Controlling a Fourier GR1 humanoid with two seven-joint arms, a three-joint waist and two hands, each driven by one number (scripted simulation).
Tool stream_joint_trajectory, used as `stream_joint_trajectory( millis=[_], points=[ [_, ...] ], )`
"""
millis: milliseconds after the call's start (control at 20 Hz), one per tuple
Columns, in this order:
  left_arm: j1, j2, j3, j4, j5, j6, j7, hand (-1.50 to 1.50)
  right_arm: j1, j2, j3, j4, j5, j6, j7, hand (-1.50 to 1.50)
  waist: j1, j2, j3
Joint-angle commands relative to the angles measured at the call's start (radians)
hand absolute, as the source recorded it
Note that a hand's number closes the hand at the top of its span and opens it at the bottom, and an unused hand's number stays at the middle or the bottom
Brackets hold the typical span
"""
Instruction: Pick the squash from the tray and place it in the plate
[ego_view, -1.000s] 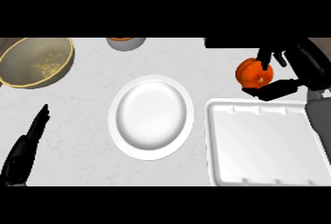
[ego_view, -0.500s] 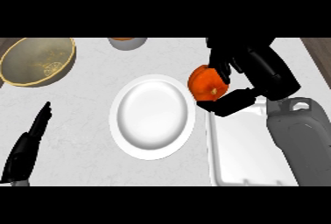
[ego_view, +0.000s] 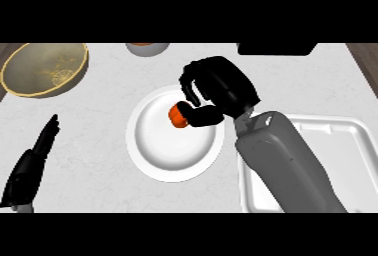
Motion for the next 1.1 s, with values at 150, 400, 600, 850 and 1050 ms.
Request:
stream_joint_trajectory(
  millis=[150, 400, 600, 850, 1050],
  points=[
    [-0.042, 0.008, 0.011, 0.062, -0.021, 0.002, -0.035, 0.0, -0.091, 0.068, 0.125, 0.282, 0.001, -0.128, 0.004, 1.5, 0.007, 0.004, 0.0],
    [-0.053, -0.015, -0.002, 0.024, -0.013, -0.003, 0.013, 0.0, -0.064, 0.069, 0.226, 0.399, -0.171, -0.2, -0.045, 1.5, 0.016, 0.006, 0.0],
    [-0.025, -0.041, -0.035, 0.026, -0.055, 0.027, -0.029, 0.0, -0.12, 0.069, 0.278, 0.509, -0.293, -0.383, 0.094, -1.5, 0.043, 0.009, 0.0],
    [-0.008, -0.017, -0.003, -0.004, -0.016, -0.019, -0.007, 0.0, -0.151, 0.069, 0.321, 0.637, -0.385, -0.48, -0.058, -1.5, 0.027, 0.007, 0.001],
    [-0.057, -0.01, 0.017, 0.003, 0.001, -0.021, 0.035, 0.0, -0.129, 0.069, 0.274, 0.524, -0.498, -0.581, -0.074, -1.5, 0.024, 0.007, 0.001]
  ],
)
